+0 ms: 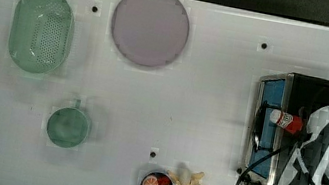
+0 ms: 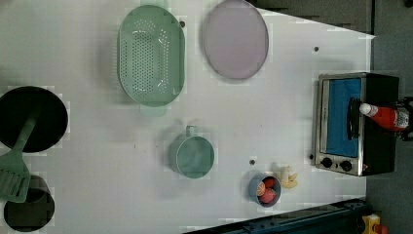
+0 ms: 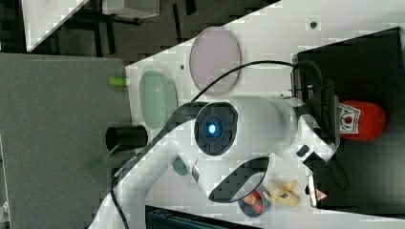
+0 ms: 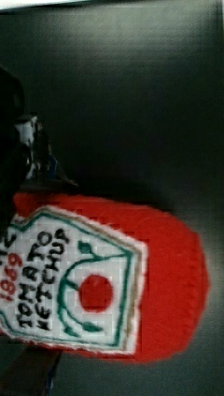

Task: Pick Ketchup from oven and place it on table.

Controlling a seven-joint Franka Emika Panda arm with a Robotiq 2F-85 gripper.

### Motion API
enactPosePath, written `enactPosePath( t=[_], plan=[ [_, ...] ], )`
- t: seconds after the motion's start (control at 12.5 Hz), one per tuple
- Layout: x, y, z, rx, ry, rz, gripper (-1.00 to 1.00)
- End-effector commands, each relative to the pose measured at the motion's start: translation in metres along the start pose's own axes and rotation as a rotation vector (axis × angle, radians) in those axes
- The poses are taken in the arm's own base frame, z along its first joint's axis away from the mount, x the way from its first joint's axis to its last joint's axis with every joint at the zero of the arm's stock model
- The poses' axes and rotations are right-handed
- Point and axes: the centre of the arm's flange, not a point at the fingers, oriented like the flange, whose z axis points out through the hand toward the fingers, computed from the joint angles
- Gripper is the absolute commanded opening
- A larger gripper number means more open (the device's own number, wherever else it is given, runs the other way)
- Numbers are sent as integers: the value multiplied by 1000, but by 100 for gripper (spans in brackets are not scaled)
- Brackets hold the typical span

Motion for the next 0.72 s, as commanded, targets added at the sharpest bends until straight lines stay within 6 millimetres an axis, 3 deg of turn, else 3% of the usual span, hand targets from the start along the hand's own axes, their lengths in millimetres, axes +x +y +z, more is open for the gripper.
enactPosePath(
  t=[0.08, 0.16, 0.48, 0.72],
  plan=[
    [9, -5, -27, 72, 23, 24, 44],
    [9, -5, -28, 75, 25, 24, 27],
    [13, -4, -42, 94, 33, 28, 27],
    [4, -12, -93, 126, 18, -4, 27]
  ],
)
